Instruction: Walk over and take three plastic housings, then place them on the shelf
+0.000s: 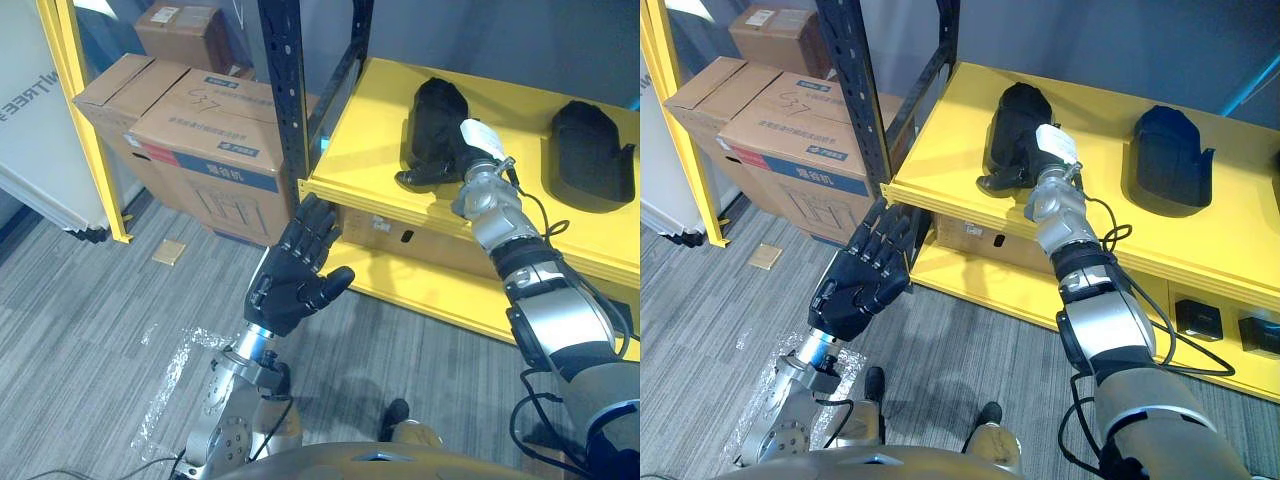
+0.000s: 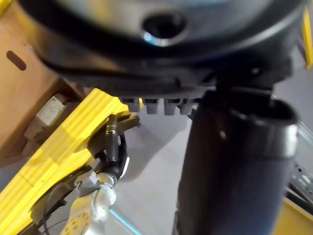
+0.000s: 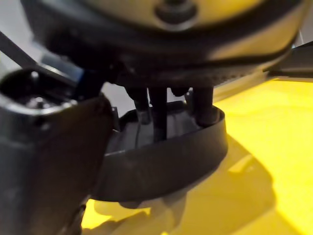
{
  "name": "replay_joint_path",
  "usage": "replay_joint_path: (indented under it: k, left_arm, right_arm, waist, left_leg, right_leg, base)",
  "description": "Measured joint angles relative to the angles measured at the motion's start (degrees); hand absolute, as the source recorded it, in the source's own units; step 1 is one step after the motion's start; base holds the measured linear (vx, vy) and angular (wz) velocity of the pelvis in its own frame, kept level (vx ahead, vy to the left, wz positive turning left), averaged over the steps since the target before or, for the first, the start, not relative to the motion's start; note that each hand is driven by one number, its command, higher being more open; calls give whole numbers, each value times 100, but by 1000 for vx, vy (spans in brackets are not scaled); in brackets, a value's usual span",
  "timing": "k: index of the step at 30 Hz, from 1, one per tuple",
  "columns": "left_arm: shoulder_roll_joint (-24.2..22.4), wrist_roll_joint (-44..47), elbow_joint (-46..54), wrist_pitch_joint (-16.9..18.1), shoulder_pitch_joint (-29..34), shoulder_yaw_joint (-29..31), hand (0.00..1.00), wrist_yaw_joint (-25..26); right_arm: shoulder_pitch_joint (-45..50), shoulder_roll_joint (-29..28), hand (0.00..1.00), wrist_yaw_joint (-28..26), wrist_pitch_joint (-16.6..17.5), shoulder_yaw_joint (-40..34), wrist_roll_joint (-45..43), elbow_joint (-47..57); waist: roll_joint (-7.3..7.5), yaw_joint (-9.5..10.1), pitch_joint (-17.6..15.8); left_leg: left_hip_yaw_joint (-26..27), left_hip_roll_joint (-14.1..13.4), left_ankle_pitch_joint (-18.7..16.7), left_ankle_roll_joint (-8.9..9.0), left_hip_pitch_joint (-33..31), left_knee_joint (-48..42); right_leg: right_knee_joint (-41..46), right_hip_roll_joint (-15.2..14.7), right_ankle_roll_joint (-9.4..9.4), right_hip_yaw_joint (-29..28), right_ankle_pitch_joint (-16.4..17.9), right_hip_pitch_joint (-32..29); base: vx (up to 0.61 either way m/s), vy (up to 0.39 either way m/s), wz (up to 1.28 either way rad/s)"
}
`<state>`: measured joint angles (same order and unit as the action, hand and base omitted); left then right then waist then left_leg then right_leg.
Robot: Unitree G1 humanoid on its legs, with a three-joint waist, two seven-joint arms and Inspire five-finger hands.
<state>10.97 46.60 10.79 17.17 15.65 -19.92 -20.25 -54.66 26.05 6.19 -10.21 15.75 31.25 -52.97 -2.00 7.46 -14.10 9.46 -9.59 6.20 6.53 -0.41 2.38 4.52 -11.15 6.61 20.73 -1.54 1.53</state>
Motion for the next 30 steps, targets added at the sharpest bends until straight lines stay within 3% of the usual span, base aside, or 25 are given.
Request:
replay_joint_path:
  k: [7, 13, 16, 21, 24, 30]
  left_arm:
    - [-8, 0, 0, 1, -13, -69, 100, -110]
    - [13, -1, 0, 12, -11, -77, 100, -155]
    - [4, -1, 0, 16, -11, -43, 100, -160]
    - [-47, 1, 0, 16, -52, 63, 100, -208]
    - [-55, 0, 0, 15, -47, 56, 100, -209]
    - [-146, -1, 0, 15, -50, 17, 100, -208]
  right_arm:
    - [269, -22, 100, -105, 61, 39, 192, 362]
    - [545, -156, 100, -281, 102, 71, 220, 730]
    - [816, -130, 100, -583, 73, 71, 212, 1547]
    - [1514, 123, 100, -1169, 49, 70, 81, 3799]
    - [1558, 151, 100, -1222, 61, 68, -130, 4464]
    - [1511, 262, 100, -893, 263, 54, -519, 5140]
  waist:
    - [-17, -16, 63]
    - [69, -98, 265]
    - [106, -170, 290]
    - [123, -377, 337]
    - [145, -472, 408]
    - [230, -478, 663]
  left_leg:
    - [105, -9, -3, 1, 167, 91]
    - [168, -23, -1, 3, 190, 195]
    - [236, -31, 1, 7, 221, 196]
    - [349, -28, -12, 22, 300, 232]
    - [389, -31, -23, 33, 308, 234]
    - [493, -38, -60, 42, 386, 235]
  right_leg:
    - [-191, 48, 12, -75, -68, 151]
    - [-398, 105, 13, -120, -179, 180]
    - [-460, 124, 8, -170, -214, 188]
    - [-461, 125, 9, -271, -214, 175]
    - [-461, 130, 10, -314, -214, 150]
    - [-470, 134, 12, -398, -215, 157]
  base:
    - [12, -5, -6]
    - [21, -5, -5]
    - [31, -8, -12]
    - [15, -2, -9]
    - [-2, 0, -10]
    - [1, 0, -8]
